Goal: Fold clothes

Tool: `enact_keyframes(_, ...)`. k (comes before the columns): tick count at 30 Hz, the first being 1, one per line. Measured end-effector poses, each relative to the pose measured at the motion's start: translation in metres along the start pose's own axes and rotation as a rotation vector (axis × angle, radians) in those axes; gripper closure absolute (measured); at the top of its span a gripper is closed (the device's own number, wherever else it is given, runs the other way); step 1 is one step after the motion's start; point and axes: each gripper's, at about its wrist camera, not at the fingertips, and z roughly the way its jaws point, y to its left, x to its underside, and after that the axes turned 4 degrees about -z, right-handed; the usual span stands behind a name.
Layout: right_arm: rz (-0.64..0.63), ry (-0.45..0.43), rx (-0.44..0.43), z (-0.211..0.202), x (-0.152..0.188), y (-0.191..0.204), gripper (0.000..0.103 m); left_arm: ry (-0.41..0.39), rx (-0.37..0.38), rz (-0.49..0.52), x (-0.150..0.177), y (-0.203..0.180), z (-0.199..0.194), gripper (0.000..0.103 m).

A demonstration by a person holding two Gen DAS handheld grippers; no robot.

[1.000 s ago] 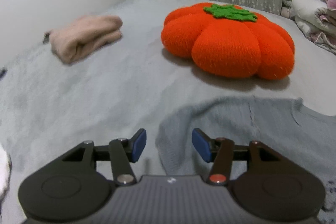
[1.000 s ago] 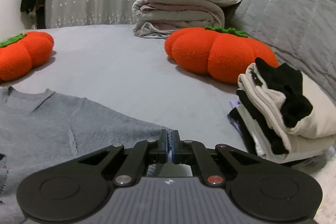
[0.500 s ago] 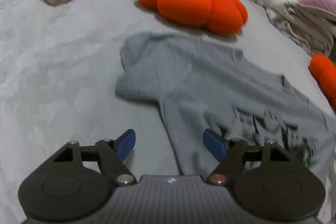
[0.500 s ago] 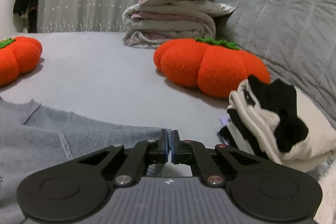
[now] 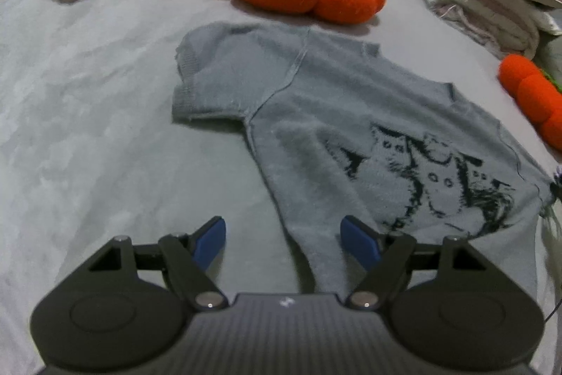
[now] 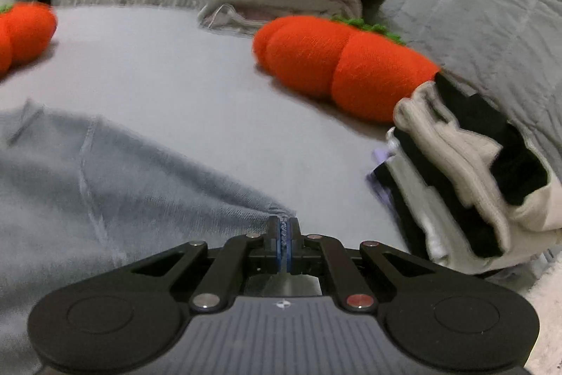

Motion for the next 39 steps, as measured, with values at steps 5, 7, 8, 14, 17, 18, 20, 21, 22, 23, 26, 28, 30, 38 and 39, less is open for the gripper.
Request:
enact_keyframes(5, 0.028, -0.039, 0.041, -0.010, -0.010, -0.012, 0.101, 0.009, 0.016, 0.044, 0.006, 0.000, -0.002, 0.026)
enact_keyframes(7, 0.028, -0.021, 0.029, -0.006, -0.008, -0.010, 0.101, 0.010, 0.018, 0.059, 0.008, 0.000, -0.001, 0.026)
enact_keyframes(8, 0.025, -0.008, -0.009, -0.005, -0.006, -0.006, 0.100, 0.007, 0.015, 0.069, 0.008, -0.001, -0.001, 0.026)
enact_keyframes(14, 0.101, 0.088, -0.164, -0.017, 0.001, 0.001, 0.081, 0.004, 0.030, 0.081, 0.011, -0.003, -0.006, 0.026)
enact_keyframes(17, 0.168, 0.084, -0.230, -0.036, 0.001, -0.012, 0.064, -0.009, 0.047, 0.092, 0.014, -0.003, -0.014, 0.026)
enact_keyframes(18, 0.177, 0.081, -0.248, -0.040, -0.001, -0.015, 0.064, -0.009, 0.048, 0.091, 0.015, -0.003, -0.016, 0.026)
enact_keyframes(20, 0.190, 0.084, -0.293, -0.057, 0.002, -0.019, 0.064, -0.013, 0.046, 0.078, 0.018, -0.001, -0.020, 0.026)
enact_keyframes(21, 0.195, 0.095, -0.328, -0.065, 0.006, -0.020, 0.064, -0.015, 0.046, 0.063, 0.020, 0.000, -0.022, 0.026)
enact_keyframes(22, 0.200, 0.106, -0.364, -0.073, 0.009, -0.021, 0.064, -0.016, 0.053, 0.043, 0.023, 0.002, -0.025, 0.026)
enact_keyframes(23, 0.199, 0.123, -0.410, -0.080, 0.013, -0.021, 0.064, -0.013, 0.062, 0.032, 0.025, 0.002, -0.027, 0.027)
enact_keyframes(26, 0.157, 0.149, -0.503, -0.098, 0.026, -0.013, 0.064, -0.010, 0.080, 0.018, 0.036, 0.001, -0.035, 0.027)
enact_keyframes(28, 0.119, 0.157, -0.550, -0.109, 0.035, -0.007, 0.064, -0.016, 0.085, 0.006, 0.044, 0.001, -0.042, 0.027)
enact_keyframes(30, 0.080, 0.165, -0.598, -0.120, 0.044, 0.000, 0.064, -0.015, 0.091, -0.006, 0.051, 0.002, -0.046, 0.027)
enact_keyframes(38, -0.078, 0.198, -0.785, -0.165, 0.079, 0.027, 0.064, -0.007, 0.064, 0.004, 0.068, -0.004, -0.044, 0.032)
enact_keyframes(39, -0.097, 0.202, -0.808, -0.170, 0.084, 0.030, 0.064, -0.011, 0.062, 0.006, 0.068, -0.004, -0.044, 0.032)
